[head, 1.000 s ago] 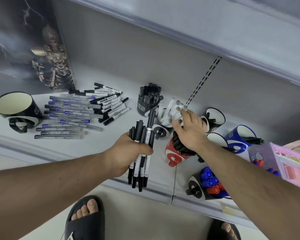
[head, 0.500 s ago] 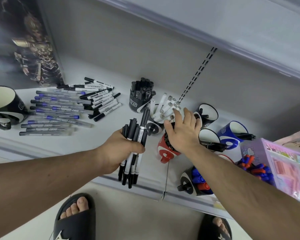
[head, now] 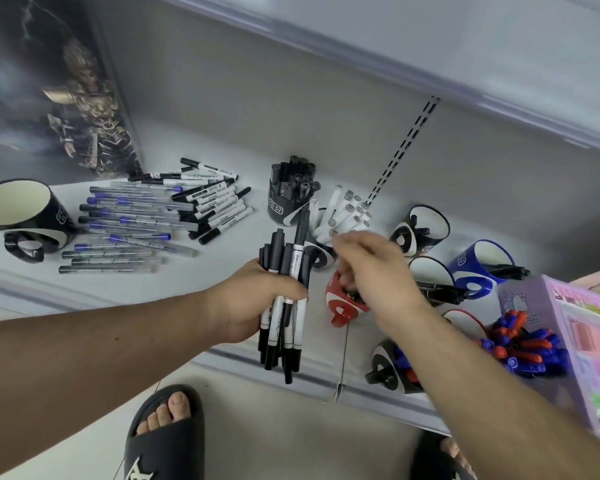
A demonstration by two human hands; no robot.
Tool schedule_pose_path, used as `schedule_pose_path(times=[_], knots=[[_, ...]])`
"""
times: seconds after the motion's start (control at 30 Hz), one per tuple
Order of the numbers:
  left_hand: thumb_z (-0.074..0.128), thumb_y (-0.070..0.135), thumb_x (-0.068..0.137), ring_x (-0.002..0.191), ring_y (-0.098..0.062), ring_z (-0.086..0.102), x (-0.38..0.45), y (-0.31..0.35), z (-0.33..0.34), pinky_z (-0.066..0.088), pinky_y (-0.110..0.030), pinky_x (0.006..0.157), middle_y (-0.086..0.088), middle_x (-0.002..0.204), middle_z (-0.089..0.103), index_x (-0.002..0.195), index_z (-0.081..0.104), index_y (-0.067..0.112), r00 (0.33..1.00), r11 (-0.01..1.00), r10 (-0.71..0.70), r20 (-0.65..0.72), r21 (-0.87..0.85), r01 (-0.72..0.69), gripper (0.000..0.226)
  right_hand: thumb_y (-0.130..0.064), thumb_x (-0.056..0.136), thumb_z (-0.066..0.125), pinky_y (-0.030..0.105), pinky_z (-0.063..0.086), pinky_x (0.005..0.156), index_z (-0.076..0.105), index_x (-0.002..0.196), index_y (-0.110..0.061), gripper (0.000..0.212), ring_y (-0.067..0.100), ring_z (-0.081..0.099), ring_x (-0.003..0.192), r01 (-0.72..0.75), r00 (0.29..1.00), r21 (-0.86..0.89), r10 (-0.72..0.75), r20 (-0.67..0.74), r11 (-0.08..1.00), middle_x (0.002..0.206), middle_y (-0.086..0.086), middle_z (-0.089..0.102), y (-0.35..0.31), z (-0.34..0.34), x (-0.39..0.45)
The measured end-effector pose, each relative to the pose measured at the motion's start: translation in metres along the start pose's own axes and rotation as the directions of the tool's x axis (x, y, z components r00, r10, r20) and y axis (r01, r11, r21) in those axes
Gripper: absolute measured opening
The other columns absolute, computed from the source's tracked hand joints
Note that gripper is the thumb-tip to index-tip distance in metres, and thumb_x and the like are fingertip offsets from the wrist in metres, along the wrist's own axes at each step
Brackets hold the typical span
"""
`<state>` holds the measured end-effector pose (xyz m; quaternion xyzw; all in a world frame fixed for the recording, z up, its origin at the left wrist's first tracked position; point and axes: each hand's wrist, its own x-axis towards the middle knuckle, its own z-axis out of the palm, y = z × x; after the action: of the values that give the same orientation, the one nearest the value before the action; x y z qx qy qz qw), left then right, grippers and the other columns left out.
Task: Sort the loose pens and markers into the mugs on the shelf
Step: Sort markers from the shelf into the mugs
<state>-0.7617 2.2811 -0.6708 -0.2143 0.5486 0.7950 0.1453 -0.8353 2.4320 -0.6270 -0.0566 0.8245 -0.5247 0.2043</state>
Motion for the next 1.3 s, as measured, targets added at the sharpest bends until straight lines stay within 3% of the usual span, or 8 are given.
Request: schedule_pose_path(times=[0.1, 0.33, 0.63, 0.8, 0.93, 1.0, 1.1, 1.3], knots=[[0.061, 0.003, 0.062, 0.065, -0.023, 0.061, -0.005, 0.003, 0.003, 0.047, -0.030, 0.065, -0.014, 0.075, 0.060, 0.077, 0.072, 0.011, 0.991, 0.995, -0.029, 0.134, -0.088, 0.041, 0.020, -0.024, 0.090, 0.068, 0.020, 0.039, 0.053, 0.068, 0.089, -0.027, 0.003, 0.006, 0.050, 0.054, 0.000, 0.993, 0.029, -0.004, 0.114, 1.000, 0.059, -0.014, 0.058, 0.007, 0.018, -0.021], [0.057, -0.004, 0.063, 0.081, -0.027, 0.070, -0.009, 0.003, 0.003, 0.058, -0.033, 0.072, -0.021, 0.093, 0.069, 0.092, 0.073, 0.002, 0.966, 0.992, -0.025, 0.256, -0.110, 0.055, 0.034, -0.026, 0.090, 0.063, 0.041, 0.053, 0.061, 0.067, 0.077, -0.024, 0.014, 0.018, 0.059, 0.062, 0.084, 0.996, -0.048, -0.082, 0.045, 0.995, 0.068, -0.001, 0.065, 0.024, 0.031, -0.026], [0.059, -0.009, 0.058, 0.062, -0.020, 0.059, -0.008, 0.010, 0.008, 0.054, -0.034, 0.066, -0.004, 0.073, 0.060, 0.093, 0.060, 0.010, 0.957, 0.994, -0.032, 0.288, -0.091, 0.060, 0.039, -0.003, 0.095, 0.039, 0.027, 0.034, 0.048, 0.060, 0.091, -0.010, 0.023, 0.018, 0.039, 0.048, -0.167, 0.982, 0.727, 0.180, 0.061, 0.666, 0.061, 0.006, 0.049, 0.009, 0.012, -0.024], [0.059, -0.008, 0.065, 0.063, -0.015, 0.059, -0.010, 0.008, 0.016, 0.050, -0.029, 0.062, 0.001, 0.069, 0.065, 0.076, 0.069, 0.019, 0.913, 0.994, 0.059, 0.403, 0.059, -0.091, 0.031, -0.025, 0.099, 0.056, 0.025, 0.041, 0.044, 0.058, 0.086, -0.010, 0.020, 0.016, 0.052, 0.047, -0.083, 0.996, 0.529, 0.091, 0.011, 0.844, 0.064, 0.003, 0.059, 0.000, 0.019, -0.027], [0.064, 0.003, 0.069, 0.070, -0.015, 0.064, -0.009, 0.006, 0.016, 0.053, -0.022, 0.068, 0.001, 0.071, 0.068, 0.074, 0.075, 0.023, 0.918, 0.993, 0.066, 0.390, 0.063, -0.098, 0.023, -0.036, 0.094, 0.061, 0.059, 0.054, 0.076, 0.067, 0.090, -0.019, 0.019, 0.044, 0.069, 0.089, -0.112, 0.985, 0.434, 0.158, -0.072, 0.894, 0.094, 0.018, 0.072, 0.006, 0.022, -0.025], [0.063, -0.002, 0.065, 0.063, -0.019, 0.057, -0.007, 0.005, 0.016, 0.052, -0.027, 0.063, -0.001, 0.069, 0.061, 0.086, 0.067, 0.015, 0.935, 0.999, 0.032, 0.354, 0.025, -0.044, 0.027, -0.040, 0.094, 0.059, 0.052, 0.056, 0.085, 0.065, 0.090, -0.021, 0.020, 0.032, 0.068, 0.080, -0.149, 0.964, 0.516, 0.241, -0.114, 0.843, 0.086, 0.008, 0.070, 0.007, 0.012, -0.023], [0.056, -0.012, 0.060, 0.059, -0.019, 0.052, -0.003, 0.005, 0.015, 0.049, -0.029, 0.058, -0.002, 0.071, 0.057, 0.096, 0.059, 0.012, 0.953, 0.986, -0.082, 0.293, -0.115, 0.120, 0.043, -0.028, 0.102, 0.049, 0.032, 0.056, 0.060, 0.056, 0.091, -0.013, 0.021, 0.018, 0.060, 0.060, -0.029, 0.944, 0.667, 0.240, -0.227, 0.745, 0.070, 0.003, 0.062, 0.000, -0.017, -0.017], [0.053, -0.011, 0.057, 0.058, -0.018, 0.053, 0.002, 0.002, 0.015, 0.049, -0.029, 0.059, -0.002, 0.071, 0.058, 0.095, 0.060, 0.013, 0.967, 0.971, -0.093, 0.236, -0.192, 0.140, 0.046, -0.007, 0.103, 0.044, 0.036, 0.059, 0.078, 0.052, 0.098, -0.009, 0.010, 0.022, 0.068, 0.072, 0.201, 0.888, 0.689, 0.168, -0.429, 0.696, 0.080, 0.009, 0.063, -0.006, -0.061, 0.005]])
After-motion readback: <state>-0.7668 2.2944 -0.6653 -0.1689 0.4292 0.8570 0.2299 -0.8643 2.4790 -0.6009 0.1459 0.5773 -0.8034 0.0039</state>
